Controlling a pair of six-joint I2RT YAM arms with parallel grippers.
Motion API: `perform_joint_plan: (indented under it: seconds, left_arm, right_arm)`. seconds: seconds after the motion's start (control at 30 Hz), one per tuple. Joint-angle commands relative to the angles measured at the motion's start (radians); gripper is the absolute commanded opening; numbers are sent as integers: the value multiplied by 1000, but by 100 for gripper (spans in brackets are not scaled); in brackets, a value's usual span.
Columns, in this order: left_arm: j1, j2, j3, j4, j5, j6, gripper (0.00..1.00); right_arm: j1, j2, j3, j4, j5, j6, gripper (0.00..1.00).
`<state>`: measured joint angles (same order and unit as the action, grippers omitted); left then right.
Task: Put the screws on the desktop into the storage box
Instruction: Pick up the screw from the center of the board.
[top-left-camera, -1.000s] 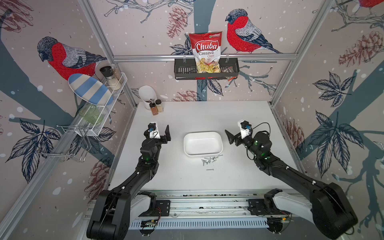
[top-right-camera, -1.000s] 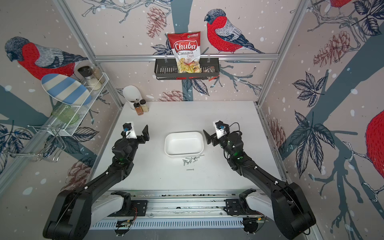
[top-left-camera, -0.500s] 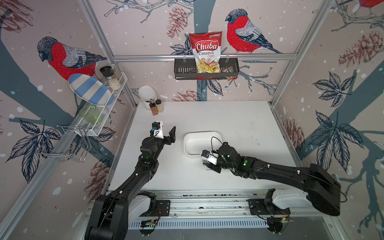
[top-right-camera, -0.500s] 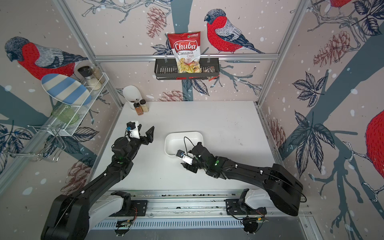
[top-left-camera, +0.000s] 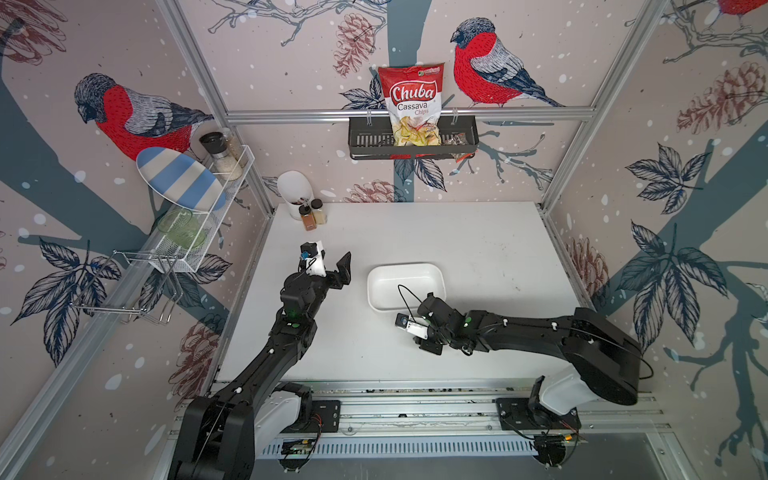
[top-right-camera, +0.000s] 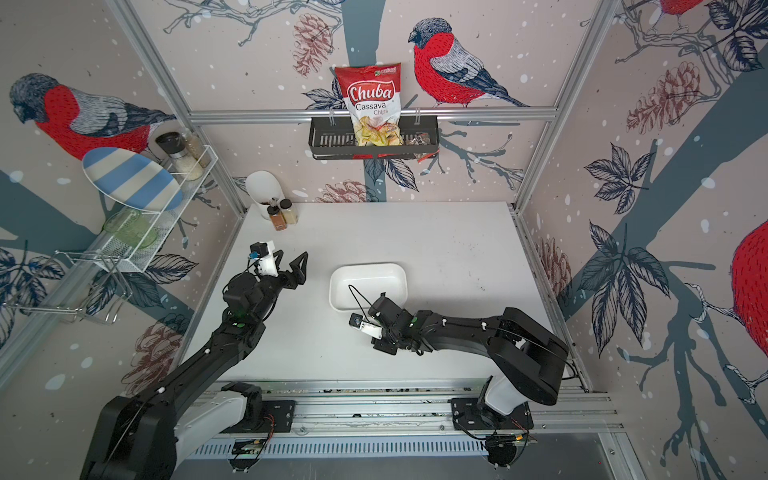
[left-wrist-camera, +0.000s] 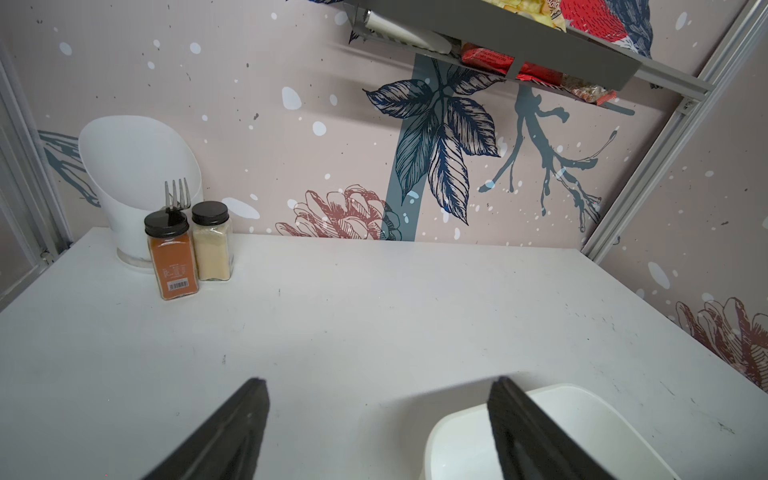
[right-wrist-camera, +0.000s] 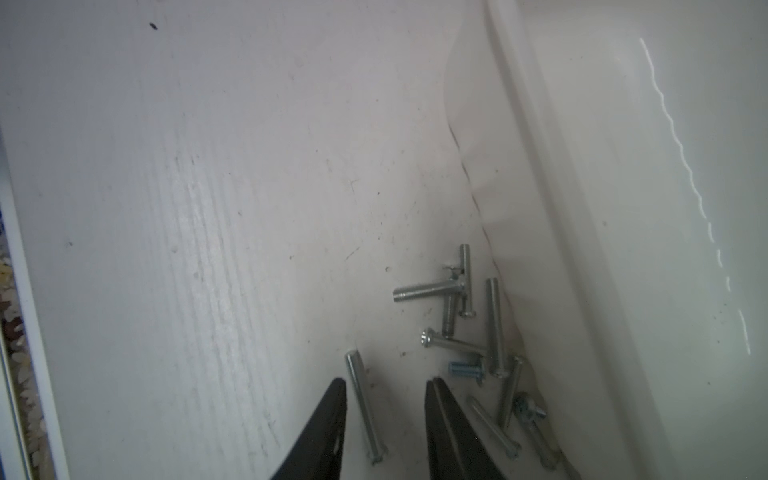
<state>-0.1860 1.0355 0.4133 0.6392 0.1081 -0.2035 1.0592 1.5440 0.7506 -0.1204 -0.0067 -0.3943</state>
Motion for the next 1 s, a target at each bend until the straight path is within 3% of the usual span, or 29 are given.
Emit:
perform_joint_plan:
  seconds: [0.0,0.4,0.57,0.7,0.83,0.97]
  left_arm:
    - [0,5,4,14,0,-4,87]
    - [-1,7,1,19,3,-15,87]
    - [-1,5,1,19,0,-18,87]
    - [1,3,2,12,-9,-23,87]
    - [-1,0,7,-4,-14,-40,87]
    - [-3,-24,-4,-28,-31,-103,85]
  right_arm:
    - [0,17,7,-29,-8,-12,42]
    - [-10,75,16,-37,30,-17,37]
    - [-18,88,27,-62,27,-9,23]
    - [-18,82,29,-81,17,0,18]
    - [-18,98,44,-94,9,-1,3]
    - [-20,85,53,-85,11,4,0]
